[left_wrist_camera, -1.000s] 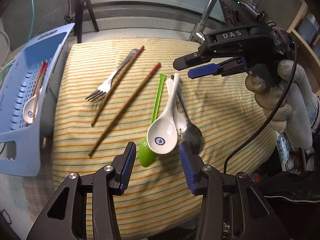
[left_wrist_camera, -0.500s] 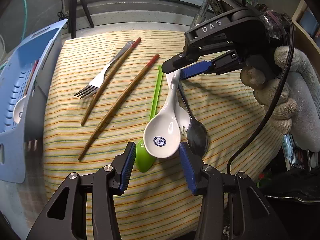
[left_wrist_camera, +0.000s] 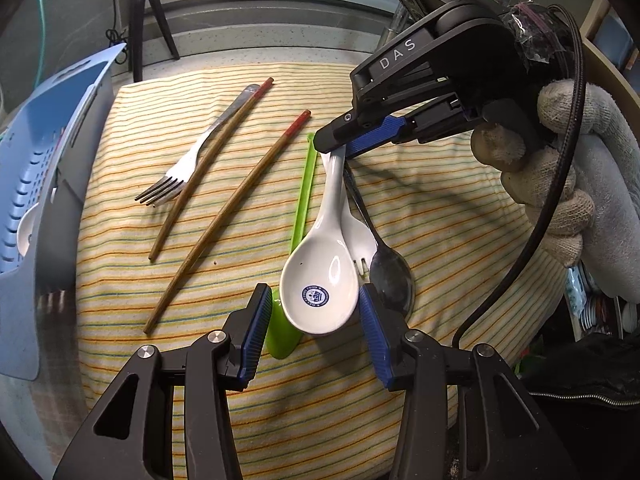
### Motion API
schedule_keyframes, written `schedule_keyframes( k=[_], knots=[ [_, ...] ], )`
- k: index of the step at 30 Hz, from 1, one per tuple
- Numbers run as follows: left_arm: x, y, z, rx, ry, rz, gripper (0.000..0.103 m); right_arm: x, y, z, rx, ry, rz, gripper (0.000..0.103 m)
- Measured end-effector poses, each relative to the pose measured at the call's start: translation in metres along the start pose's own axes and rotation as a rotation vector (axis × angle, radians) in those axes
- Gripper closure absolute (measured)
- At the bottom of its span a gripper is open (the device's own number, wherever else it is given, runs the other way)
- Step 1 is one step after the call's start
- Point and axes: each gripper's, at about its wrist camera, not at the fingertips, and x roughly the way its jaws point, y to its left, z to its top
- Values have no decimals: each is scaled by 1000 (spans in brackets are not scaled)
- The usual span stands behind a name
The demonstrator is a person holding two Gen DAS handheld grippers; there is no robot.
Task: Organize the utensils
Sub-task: 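Grasp the second white ceramic spoon by its handle with the right gripper, then lift and carry the white spoon into the blue basket with the right gripper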
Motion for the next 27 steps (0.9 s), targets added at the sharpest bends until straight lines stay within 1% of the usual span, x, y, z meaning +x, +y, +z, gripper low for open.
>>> schedule_keyframes(
  k=[3,9,16,22,27],
  knots=[
    [-2,0,-1,-7,-11,-10,64,-1,1,-1,2,-4,7,84],
    [-5,2,-5,-29,-21,-17,64,-6,5,-1,9,-13,40,86],
    [-18,10,-5,-51,-62,-22,64,-12,18,1,11,-23,95,88],
    [-39,26,-1,-61,-104,12,64,-18,42,11,-16,-36,141,89],
    [-54,47,6,-69,-142,57,64,-21,78,27,-67,-53,177,90]
  ],
)
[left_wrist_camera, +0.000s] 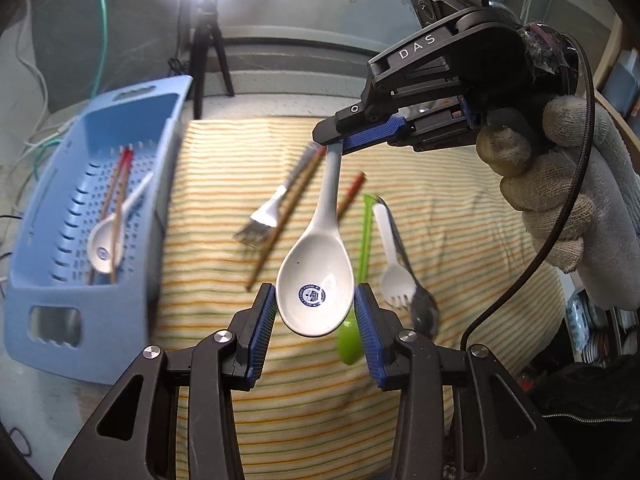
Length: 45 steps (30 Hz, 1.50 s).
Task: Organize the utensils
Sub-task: 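Lift and carry the white spoon into the blue basket with the right gripper, then open the right gripper to drop the spoon, then move back over the towel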
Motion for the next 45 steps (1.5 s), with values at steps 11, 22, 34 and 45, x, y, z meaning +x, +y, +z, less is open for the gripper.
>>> schedule_keyframes(
  k=[11,22,34,45],
  knots=[
    [-22,70,29,-26,-54,109,64,34,76,49,-89,-16,73,91],
    [-17,139,43,-64,-27,183,64,98,119,90,-117,19,92,91],
    [0,181,47,-89,23,237,64,153,141,116,-155,54,81,91],
    [4,185,54,-101,39,279,64,164,159,124,-237,36,21,68]
  ],
)
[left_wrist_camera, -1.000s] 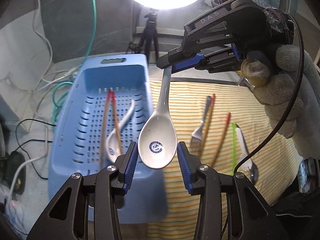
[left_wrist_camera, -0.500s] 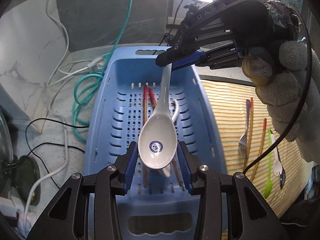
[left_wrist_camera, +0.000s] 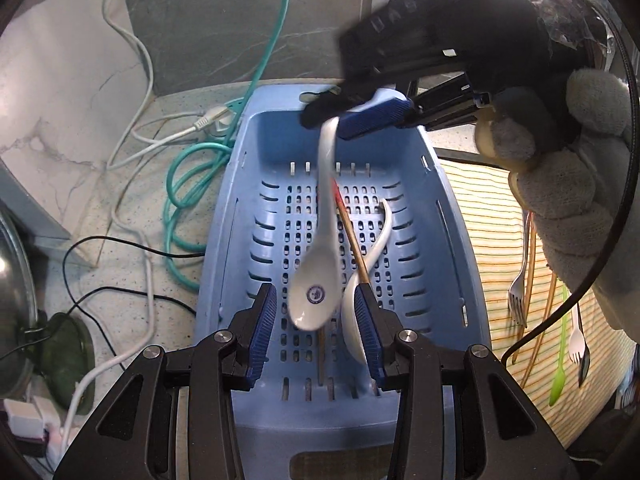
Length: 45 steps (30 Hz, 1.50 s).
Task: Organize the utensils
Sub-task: 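Open the right gripper to drop the spoon, then move back over the towel, then lower the left gripper to a red-tipped chopstick while the right gripper approaches the green plastic spoon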
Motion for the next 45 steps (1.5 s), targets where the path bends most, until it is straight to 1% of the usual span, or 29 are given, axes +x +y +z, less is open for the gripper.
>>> schedule_keyframes(
  k=[1,2,7,13,20,27,31,35,39,45],
  knots=[
    [-1,-1,0,-1,-2,1,64,-2,1,0,-2,-11,-1,57],
    [-1,0,1,-2,-2,-1,64,-4,1,0,-6,-17,0,57],
    [-4,1,1,-16,-3,1,64,-13,3,-1,-32,-24,-9,57],
    [-18,-2,4,-26,-31,6,64,-33,3,-4,-31,-43,1,57],
    [-44,-15,5,-10,-72,15,64,-75,5,-12,-37,-85,17,57],
    [-76,-43,3,39,-129,-2,64,-129,2,-31,-49,-140,35,57],
    [-87,-64,1,81,-147,-28,64,-160,-7,-48,-50,-168,28,57],
    [-92,-86,-3,119,-153,-61,64,-191,-27,-70,-26,-187,20,57],
    [-95,-108,-9,156,-152,-98,64,-217,-51,-95,4,-207,-11,57],
    [-91,-138,-15,203,-130,-149,64,-245,-93,-133,60,-224,-73,57]
  ],
)
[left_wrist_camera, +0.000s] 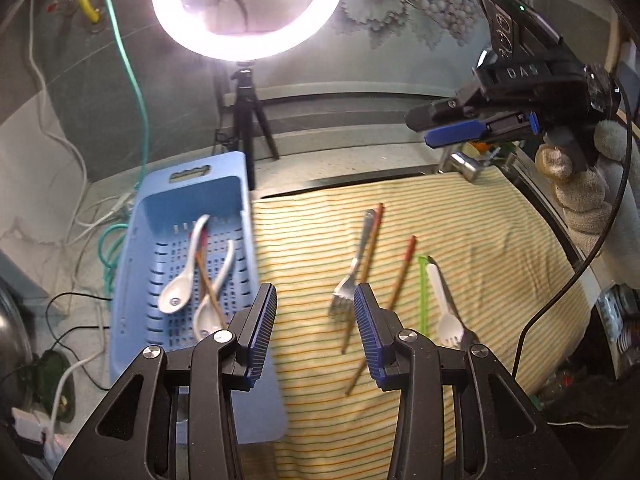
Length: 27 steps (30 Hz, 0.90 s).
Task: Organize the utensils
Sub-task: 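Lower the left gripper to a red-tipped chopstick while the right gripper approaches the green plastic spoon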
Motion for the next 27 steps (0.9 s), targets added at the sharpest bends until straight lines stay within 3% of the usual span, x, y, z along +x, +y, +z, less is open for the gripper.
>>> schedule_keyframes(
  k=[6,11,21,27],
  knots=[
    [18,-26,-7,33,36,-61,64,-11,-42,-33,89,20,-21,57],
    [39,-41,-18,45,86,-105,64,2,-62,-60,172,69,-3,57],
    [66,-47,-32,47,147,-133,64,48,-68,-82,260,147,21,60],
    [75,-45,-32,48,170,-149,76,69,-63,-92,259,204,3,66]
  ],
)
